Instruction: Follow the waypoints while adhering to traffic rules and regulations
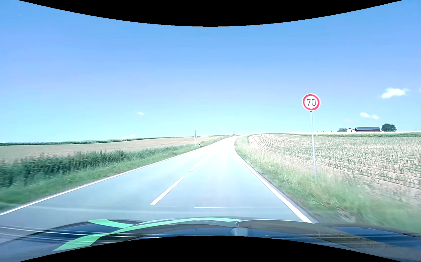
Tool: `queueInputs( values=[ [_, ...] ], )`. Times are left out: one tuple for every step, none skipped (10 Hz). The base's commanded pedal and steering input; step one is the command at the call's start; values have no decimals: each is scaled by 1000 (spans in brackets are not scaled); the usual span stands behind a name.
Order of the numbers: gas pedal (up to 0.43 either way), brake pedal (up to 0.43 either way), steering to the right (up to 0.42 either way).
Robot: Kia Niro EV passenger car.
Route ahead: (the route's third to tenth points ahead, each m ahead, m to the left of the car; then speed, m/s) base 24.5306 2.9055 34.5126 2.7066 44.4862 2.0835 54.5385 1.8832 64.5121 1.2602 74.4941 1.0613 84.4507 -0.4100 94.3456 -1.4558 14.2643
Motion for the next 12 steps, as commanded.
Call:
queueInputs(
  values=[
    [390,0,6],
    [398,0,5],
    [398,0,5],
    [398,0,4],
    [398,0,4],
    [378,0,4],
    [358,0,4],
    [358,0,2],
    [358,0,1],
    [370,0,1],
    [370,0,1],
    [370,0,1]
  ],
)
